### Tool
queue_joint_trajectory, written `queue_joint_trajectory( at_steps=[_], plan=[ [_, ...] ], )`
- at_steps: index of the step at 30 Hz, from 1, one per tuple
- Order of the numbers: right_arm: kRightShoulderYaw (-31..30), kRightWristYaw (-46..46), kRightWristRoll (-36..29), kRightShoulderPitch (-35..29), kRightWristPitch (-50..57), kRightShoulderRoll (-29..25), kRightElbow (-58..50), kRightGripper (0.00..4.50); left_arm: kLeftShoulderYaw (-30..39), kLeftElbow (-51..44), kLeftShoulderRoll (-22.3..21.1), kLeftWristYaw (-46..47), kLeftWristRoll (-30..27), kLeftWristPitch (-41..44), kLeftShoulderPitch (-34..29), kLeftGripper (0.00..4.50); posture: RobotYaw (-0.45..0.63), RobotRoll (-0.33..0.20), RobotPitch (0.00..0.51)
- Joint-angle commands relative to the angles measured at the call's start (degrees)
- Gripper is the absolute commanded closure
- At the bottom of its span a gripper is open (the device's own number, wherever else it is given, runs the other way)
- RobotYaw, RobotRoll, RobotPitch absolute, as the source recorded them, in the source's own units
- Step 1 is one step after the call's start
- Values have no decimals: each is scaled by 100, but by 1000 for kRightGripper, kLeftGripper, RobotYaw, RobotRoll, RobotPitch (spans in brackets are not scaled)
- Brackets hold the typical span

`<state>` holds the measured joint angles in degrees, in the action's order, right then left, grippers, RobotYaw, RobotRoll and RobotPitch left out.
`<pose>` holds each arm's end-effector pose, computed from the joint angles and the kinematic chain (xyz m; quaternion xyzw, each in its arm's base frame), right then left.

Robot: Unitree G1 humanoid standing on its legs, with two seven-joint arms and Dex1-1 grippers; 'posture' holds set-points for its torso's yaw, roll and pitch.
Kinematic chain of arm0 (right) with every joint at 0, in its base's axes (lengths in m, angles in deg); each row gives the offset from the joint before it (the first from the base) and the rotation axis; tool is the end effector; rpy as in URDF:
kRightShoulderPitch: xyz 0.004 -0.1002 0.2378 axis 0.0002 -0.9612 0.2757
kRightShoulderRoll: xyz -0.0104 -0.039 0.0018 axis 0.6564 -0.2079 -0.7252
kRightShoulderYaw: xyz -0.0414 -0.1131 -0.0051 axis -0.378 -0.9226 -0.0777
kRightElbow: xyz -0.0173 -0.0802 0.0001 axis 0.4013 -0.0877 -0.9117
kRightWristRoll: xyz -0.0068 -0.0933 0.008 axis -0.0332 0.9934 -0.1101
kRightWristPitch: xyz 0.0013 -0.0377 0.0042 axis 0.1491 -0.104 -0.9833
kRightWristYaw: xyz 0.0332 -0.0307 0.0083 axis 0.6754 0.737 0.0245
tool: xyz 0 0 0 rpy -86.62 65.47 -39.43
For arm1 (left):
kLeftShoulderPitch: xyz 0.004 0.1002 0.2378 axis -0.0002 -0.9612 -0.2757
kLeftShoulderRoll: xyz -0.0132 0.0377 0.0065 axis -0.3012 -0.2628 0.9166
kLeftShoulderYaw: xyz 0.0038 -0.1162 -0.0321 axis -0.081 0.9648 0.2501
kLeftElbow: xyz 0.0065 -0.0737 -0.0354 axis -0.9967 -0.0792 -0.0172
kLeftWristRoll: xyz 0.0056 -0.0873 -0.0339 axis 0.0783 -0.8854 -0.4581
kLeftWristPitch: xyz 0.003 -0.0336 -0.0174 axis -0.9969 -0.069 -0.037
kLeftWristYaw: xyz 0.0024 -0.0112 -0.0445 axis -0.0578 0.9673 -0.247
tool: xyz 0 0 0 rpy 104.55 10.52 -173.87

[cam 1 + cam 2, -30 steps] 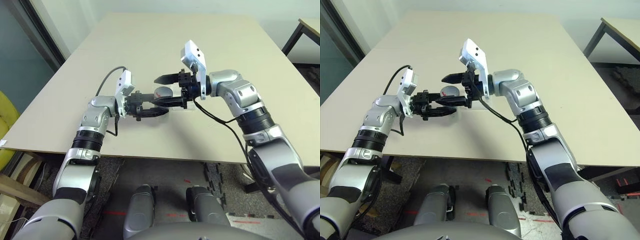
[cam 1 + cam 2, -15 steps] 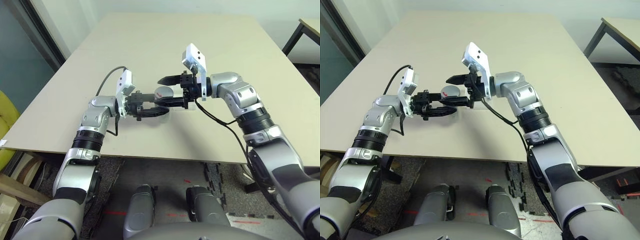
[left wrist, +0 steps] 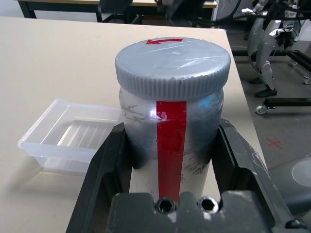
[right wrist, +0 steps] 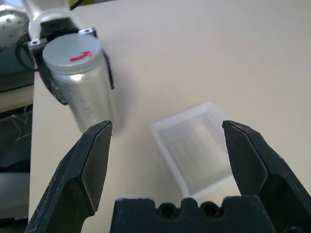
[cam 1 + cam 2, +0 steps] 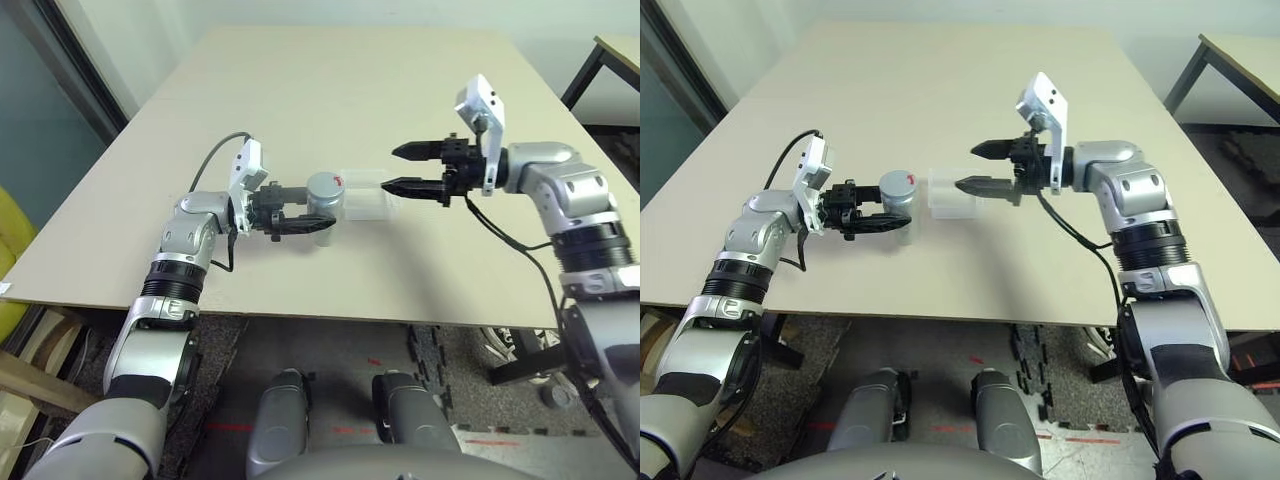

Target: Pour the medicine from the bottle into the box.

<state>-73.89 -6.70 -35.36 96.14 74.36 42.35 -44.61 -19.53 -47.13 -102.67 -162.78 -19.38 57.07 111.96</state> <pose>0.3298 -0.2314 0.1983 -0.0845 0.0693 0.5559 0.8241 0.3278 0.2161 0.1245 0.0410 0.0229 -0.6481 0.7601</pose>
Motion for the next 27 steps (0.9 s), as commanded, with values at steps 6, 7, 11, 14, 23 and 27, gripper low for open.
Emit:
queue_joint_trajectory(
  at_steps=[6, 7, 11, 14, 23, 27],
  plan=[
    [-103, 38, -289, -14, 415, 145, -725, 0, -95, 59, 9, -51, 18, -134, 10, 2013, -51, 0, 66],
    [-131, 31, -317, 7, 463, 206, -789, 0, -94, 58, 7, -46, 16, -135, 5, 2013, -48, 0, 66],
    [-275, -18, -363, 85, 540, 495, -1019, 0, -95, -30, -3, -24, 7, -153, -64, 2013, -42, 0, 65],
    [-388, -42, -369, 163, 554, 707, -1089, 0, -93, -81, -24, -23, -14, -125, -94, 2013, -37, 0, 63],
    [-706, -41, -249, 405, 343, 1263, -883, 0, -112, -49, -26, -26, -2, -129, -87, 2013, -30, 0, 60],
    [-795, -63, -206, 477, 257, 1440, -782, 0, -121, -79, -26, -28, -9, -115, -91, 2013, -24, 0, 61]
  ],
)
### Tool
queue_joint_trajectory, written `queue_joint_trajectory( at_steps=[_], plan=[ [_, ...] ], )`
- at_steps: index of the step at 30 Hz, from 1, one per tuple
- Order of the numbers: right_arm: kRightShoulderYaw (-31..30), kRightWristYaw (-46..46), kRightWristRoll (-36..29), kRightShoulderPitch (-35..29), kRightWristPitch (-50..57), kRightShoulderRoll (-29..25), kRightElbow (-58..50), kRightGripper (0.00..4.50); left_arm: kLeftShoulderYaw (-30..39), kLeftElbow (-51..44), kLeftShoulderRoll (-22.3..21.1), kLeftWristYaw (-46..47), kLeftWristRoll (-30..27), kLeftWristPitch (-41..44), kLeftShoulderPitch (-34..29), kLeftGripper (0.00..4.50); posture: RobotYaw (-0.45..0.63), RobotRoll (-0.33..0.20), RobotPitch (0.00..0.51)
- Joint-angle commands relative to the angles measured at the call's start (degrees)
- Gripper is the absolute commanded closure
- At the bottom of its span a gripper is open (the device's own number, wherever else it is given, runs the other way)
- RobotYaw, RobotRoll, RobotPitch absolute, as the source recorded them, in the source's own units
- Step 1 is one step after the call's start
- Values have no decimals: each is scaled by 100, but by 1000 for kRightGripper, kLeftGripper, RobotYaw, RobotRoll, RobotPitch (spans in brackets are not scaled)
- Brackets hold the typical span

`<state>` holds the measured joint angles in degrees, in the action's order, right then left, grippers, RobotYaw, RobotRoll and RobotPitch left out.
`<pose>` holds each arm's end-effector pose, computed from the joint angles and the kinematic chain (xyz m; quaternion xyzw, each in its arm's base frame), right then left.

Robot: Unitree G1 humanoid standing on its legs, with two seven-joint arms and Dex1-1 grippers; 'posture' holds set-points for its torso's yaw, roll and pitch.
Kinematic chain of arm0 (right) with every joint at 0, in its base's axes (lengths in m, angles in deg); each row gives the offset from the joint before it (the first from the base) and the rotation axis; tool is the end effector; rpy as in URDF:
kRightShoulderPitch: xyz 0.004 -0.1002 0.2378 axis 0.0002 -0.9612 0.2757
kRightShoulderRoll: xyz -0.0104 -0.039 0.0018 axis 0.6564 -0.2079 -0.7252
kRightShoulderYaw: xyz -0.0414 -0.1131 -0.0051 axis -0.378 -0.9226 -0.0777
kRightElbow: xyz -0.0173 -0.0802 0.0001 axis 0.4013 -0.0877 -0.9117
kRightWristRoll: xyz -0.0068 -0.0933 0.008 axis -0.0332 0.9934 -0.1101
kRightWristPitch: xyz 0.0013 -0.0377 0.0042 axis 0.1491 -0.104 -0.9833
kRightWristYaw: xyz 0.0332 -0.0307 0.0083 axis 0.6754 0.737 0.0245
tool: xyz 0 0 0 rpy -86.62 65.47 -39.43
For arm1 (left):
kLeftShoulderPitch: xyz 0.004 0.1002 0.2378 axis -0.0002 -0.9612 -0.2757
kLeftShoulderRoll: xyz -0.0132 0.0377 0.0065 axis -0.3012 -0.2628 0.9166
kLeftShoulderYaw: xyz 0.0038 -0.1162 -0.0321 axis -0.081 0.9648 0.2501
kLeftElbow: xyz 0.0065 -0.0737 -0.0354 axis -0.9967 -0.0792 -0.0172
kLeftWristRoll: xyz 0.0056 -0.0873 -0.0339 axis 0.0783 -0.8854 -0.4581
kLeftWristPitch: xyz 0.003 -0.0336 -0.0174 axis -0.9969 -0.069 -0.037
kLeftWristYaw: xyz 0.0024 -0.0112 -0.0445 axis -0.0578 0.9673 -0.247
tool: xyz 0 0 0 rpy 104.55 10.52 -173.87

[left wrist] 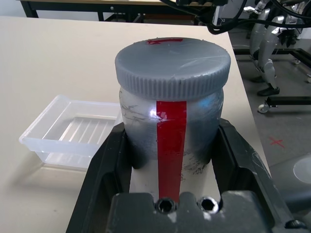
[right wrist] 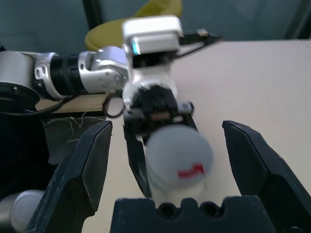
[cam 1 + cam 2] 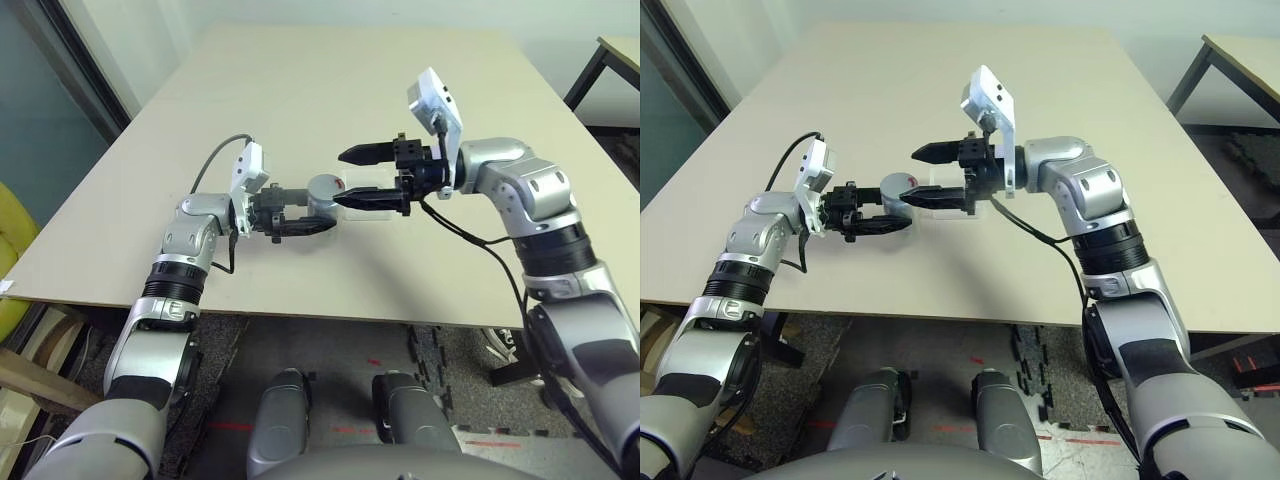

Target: Pour the medicine from the bottle into the box.

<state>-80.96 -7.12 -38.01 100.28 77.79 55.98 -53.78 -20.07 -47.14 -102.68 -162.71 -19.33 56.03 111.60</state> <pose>0.3290 -0.1323 0.2072 -0.0746 0.0108 0.6890 0.7208 0.3270 0.2153 0.1228 0.0467 0.0216 -0.6498 0.7583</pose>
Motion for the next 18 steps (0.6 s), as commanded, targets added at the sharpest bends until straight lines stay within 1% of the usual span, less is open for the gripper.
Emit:
queue_joint_trajectory(
  at_steps=[1, 9, 18],
  plan=[
    [-125, -38, 101, 70, -141, 125, 189, 0, -71, -109, -25, -31, -18, 0, -65, 2013, -24, 0, 61],
    [-252, -112, 343, 75, -478, 344, 536, 0, -67, -185, -32, -27, -39, 42, -108, 2013, -21, 0, 60],
    [-236, -222, 432, 93, -634, 508, 875, 0, -61, -288, -41, -15, -52, 89, -159, 2013, -12, 0, 57]
  ],
)
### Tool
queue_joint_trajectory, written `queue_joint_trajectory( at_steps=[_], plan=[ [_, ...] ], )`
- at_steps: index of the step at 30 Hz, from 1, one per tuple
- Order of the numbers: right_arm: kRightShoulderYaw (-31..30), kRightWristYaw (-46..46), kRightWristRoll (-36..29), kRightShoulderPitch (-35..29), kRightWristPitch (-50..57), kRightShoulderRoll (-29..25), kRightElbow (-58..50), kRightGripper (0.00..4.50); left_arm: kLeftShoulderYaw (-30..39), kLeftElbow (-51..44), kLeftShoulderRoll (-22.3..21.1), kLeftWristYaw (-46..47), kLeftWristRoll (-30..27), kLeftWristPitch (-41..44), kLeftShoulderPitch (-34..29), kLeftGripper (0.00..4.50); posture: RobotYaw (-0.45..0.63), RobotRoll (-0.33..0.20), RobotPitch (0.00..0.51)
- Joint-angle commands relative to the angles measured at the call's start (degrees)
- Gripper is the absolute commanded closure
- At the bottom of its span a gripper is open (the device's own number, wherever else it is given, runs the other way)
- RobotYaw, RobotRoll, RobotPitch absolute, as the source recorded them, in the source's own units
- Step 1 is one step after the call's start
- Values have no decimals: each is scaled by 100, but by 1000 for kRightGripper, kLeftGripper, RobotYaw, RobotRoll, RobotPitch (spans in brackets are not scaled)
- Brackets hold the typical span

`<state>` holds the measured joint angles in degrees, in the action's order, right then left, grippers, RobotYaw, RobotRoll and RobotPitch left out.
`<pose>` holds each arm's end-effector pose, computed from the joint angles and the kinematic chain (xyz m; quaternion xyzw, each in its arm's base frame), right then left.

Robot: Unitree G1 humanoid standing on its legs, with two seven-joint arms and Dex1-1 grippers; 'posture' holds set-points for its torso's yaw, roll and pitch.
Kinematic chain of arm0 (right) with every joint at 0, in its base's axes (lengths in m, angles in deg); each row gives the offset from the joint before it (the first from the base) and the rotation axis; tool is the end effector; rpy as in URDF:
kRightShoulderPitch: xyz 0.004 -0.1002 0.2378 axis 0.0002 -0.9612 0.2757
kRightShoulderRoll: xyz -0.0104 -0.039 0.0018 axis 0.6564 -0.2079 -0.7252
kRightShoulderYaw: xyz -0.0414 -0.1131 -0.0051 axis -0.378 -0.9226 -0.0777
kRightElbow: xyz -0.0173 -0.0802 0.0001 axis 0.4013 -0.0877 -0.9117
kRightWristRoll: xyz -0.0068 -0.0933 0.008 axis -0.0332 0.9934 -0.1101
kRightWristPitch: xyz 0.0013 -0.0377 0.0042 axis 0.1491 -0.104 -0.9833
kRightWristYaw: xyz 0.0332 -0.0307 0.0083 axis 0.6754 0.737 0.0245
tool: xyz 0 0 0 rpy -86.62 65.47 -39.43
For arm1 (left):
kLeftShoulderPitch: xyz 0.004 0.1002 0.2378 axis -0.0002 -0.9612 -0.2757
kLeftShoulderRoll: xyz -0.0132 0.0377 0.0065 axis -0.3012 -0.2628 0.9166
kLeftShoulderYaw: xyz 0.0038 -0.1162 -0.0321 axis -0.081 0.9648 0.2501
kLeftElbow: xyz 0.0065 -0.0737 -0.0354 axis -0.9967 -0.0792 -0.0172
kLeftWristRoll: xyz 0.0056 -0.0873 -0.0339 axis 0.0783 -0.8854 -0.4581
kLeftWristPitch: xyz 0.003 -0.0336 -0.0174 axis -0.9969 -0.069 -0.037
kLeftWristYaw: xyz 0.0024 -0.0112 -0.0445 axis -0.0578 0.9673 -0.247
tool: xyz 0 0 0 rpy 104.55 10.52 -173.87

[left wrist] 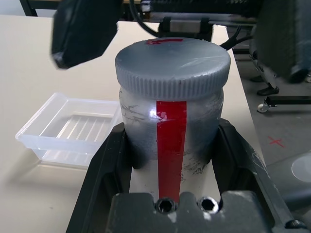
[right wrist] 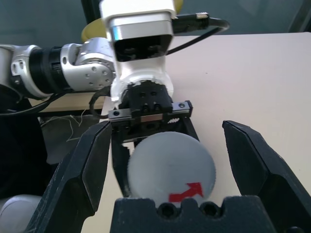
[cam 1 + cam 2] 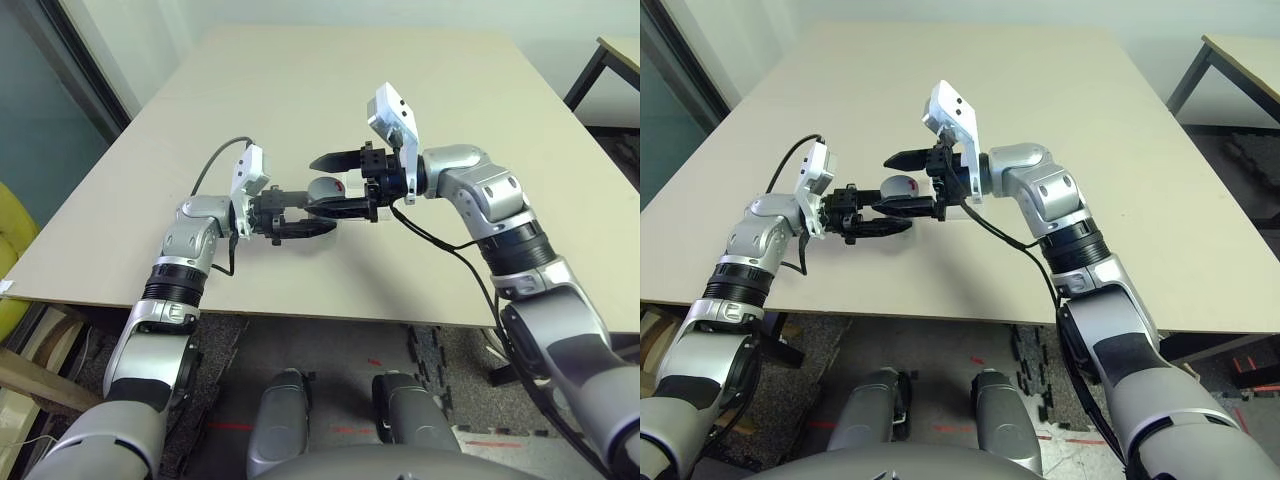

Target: Pour the medicine from the bottle into the box.

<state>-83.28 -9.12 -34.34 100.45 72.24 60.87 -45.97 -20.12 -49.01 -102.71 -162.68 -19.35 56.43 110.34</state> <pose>0.3375 -0.1121 0.1851 -0.0682 0.0250 0.6811 0.7286 0.3235 0.2149 0.1210 0.0482 0.0216 -0.6521 0.7563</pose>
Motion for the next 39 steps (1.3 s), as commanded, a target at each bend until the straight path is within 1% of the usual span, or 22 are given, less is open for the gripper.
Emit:
queue_joint_trajectory(
  at_steps=[1, 15, 24, 29, 34, 37, 39],
  plan=[
    [-5, -25, 74, 73, -90, 25, 109, 0, -57, -114, -38, -16, -50, 56, -37, 2013, -12, 0, 57],
    [84, -175, 121, 126, -237, 26, 485, 0, -45, -78, -28, -10, -48, 83, -13, 2013, -19, 0, 59],
    [168, -212, 137, 69, -268, -167, 507, 0, -47, -1, -16, -10, -36, 49, 28, 2013, -29, 0, 54],
    [268, -210, 103, 9, -252, -417, 474, 0, -62, 41, -13, -10, -36, 25, 52, 2013, -38, 0, 54],
    [399, -208, 74, -96, -270, -802, 476, 0, -85, 95, 3, -7, -37, 12, 101, 2013, -45, 0, 53],
    [517, -147, 15, -212, -245, -1113, 400, 0, -102, 146, 11, -19, -30, -15, 129, 2013, -46, 0, 53],
    [650, -26, -52, -328, -173, -1417, 290, 0, -87, 192, 3, -39, -23, -34, 153, 2013, -46, 0, 53]
  ],
)
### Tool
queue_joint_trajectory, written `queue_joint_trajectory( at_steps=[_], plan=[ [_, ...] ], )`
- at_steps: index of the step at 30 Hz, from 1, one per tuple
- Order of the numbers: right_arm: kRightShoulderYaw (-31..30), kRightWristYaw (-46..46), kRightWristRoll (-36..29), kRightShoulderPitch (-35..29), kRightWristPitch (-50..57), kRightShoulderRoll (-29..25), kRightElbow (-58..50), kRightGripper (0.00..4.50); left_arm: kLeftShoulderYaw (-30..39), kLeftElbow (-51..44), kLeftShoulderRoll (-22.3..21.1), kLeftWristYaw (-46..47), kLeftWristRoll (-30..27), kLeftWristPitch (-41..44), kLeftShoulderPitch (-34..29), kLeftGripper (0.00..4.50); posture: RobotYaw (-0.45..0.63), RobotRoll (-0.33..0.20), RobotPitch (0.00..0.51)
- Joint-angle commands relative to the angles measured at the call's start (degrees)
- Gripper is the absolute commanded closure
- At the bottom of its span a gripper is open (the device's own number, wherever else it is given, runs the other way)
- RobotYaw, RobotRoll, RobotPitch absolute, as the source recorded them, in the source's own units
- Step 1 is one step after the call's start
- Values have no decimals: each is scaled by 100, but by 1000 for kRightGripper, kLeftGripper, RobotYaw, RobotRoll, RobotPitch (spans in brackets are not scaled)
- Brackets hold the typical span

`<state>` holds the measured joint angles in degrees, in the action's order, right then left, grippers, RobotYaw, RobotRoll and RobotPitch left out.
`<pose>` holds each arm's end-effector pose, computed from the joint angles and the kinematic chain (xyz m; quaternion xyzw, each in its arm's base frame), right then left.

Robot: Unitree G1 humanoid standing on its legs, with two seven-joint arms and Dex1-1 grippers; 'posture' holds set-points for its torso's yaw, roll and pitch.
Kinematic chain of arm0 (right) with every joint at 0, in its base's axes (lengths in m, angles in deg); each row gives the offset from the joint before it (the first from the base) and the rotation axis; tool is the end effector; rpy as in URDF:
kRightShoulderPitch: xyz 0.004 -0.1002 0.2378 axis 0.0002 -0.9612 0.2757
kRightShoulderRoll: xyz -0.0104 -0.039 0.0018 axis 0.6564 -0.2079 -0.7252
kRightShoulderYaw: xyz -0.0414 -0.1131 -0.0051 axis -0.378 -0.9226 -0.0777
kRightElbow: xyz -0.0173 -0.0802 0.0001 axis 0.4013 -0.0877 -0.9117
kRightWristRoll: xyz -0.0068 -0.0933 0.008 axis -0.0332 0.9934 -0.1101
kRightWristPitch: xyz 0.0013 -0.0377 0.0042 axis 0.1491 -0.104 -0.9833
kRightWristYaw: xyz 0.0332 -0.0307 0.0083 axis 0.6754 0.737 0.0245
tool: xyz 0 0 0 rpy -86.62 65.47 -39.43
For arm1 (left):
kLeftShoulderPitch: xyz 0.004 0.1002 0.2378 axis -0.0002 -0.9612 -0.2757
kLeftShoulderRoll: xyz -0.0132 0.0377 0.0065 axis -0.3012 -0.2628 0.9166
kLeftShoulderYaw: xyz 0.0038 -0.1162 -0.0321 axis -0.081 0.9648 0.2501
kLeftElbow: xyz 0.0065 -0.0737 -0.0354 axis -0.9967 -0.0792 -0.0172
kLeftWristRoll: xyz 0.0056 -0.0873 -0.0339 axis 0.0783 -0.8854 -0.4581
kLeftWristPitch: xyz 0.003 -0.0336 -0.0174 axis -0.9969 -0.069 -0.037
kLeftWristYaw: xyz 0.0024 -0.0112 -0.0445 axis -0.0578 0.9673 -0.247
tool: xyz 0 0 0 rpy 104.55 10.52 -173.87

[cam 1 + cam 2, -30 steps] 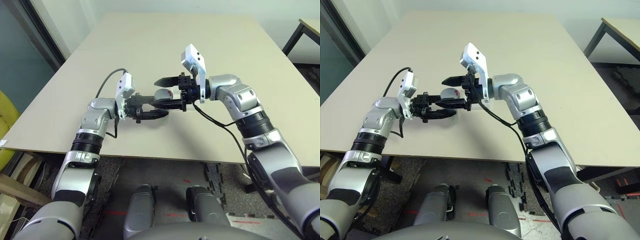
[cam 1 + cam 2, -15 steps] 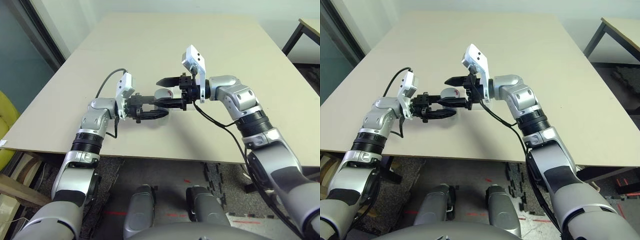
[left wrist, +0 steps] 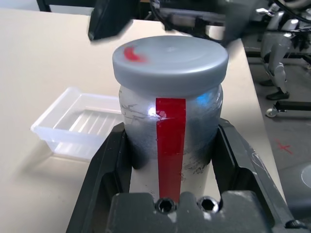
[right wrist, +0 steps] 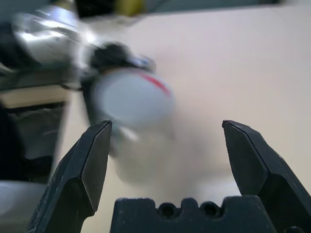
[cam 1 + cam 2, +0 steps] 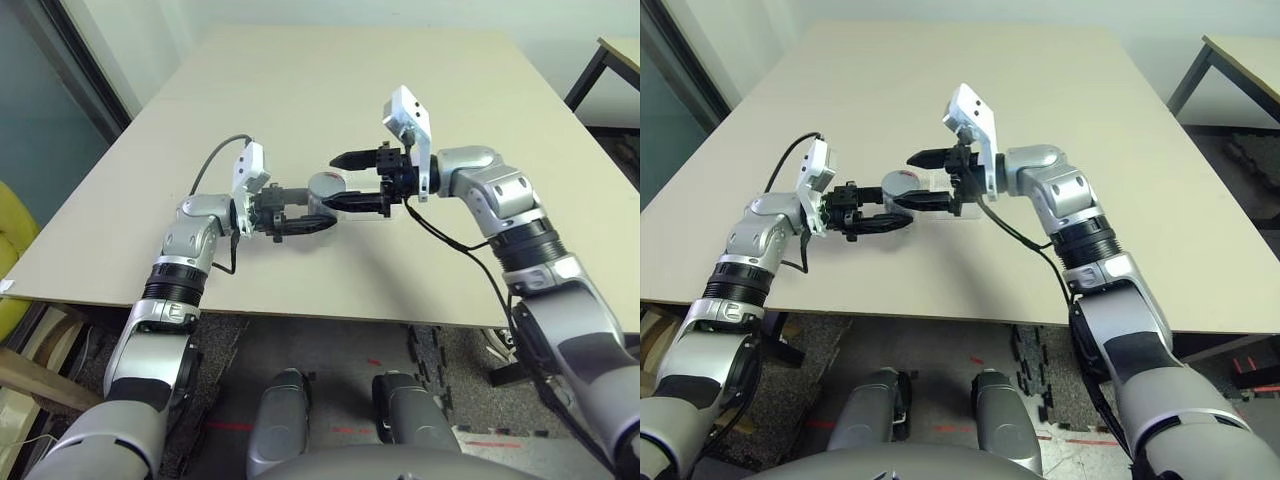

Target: Pour the medicine from the bottle into the box.

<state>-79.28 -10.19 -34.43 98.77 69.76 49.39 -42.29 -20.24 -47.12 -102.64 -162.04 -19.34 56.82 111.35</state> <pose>0.3415 -0.1847 0.1890 -0.0950 0.0477 0.5882 0.8017 0.3264 0.2151 0.1205 0.0410 0.0290 -0.6457 0.7619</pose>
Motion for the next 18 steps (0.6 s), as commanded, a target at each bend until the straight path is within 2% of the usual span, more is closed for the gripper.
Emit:
queue_joint_trajectory(
  at_steps=[1, 5, 8, 18],
  plan=[
    [293, 122, -66, -200, 108, -362, -120, 0, -67, 14, -6, -112, -21, -78, 57, 2013, -47, 0, 53],
    [492, 249, -108, -360, 263, -784, -253, 0, -54, 66, -5, -129, -6, -120, 60, 2013, -55, 0, 54],
    [570, 210, -119, -384, 339, -869, -340, 0, -61, 125, 12, -135, 6, -159, 76, 2013, -58, 0, 54],
    [402, -32, -378, -194, 836, -255, -1083, 0, -74, 237, 39, -162, 19, -230, 153, 2013, -55, 0, 49]
  ],
)
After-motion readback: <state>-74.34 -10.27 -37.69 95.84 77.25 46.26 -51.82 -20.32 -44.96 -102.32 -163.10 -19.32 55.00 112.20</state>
